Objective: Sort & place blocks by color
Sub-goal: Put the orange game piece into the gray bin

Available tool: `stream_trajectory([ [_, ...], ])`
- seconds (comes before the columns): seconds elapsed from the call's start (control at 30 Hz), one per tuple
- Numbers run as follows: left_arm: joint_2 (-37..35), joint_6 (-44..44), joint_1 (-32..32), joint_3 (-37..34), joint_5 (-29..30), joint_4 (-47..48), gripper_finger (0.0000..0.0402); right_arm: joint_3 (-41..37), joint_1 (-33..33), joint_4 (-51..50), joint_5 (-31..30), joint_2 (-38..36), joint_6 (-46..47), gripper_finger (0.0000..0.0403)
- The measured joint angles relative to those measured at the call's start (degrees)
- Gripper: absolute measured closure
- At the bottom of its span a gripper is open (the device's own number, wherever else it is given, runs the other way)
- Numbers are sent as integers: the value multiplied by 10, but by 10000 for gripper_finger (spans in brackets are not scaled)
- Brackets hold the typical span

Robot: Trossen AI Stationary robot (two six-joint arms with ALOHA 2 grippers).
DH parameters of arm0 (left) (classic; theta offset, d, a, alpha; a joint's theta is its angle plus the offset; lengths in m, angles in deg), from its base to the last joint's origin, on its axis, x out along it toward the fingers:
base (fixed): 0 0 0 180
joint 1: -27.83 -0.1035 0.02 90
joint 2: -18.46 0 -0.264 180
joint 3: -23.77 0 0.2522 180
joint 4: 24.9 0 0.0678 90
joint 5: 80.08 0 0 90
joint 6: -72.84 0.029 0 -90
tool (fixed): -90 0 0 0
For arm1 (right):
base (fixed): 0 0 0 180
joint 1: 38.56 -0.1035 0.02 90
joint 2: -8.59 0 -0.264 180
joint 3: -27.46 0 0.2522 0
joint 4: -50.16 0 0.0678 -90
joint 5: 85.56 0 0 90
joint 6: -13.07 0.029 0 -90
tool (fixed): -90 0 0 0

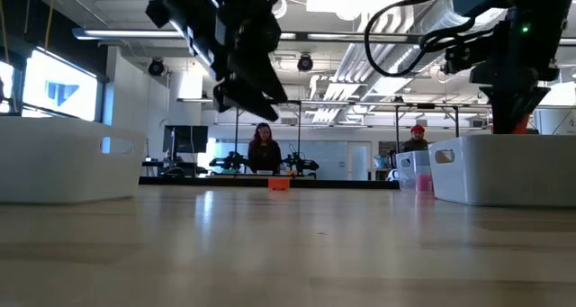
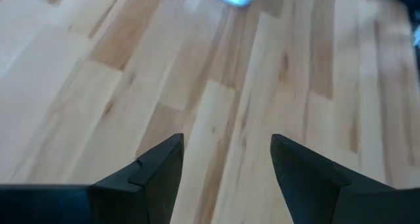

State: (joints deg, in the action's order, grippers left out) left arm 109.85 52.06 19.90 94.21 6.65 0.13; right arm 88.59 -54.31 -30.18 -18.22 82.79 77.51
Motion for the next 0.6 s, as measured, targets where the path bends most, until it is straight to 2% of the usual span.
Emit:
stream_trajectory([
  [0.33,-48,22,88,0,65,78,188,-111,0,131,-24,-111,61,325],
  [0.6,-77,11,159,0,93,156,188,-135,0,162,-43,-137,73,303],
])
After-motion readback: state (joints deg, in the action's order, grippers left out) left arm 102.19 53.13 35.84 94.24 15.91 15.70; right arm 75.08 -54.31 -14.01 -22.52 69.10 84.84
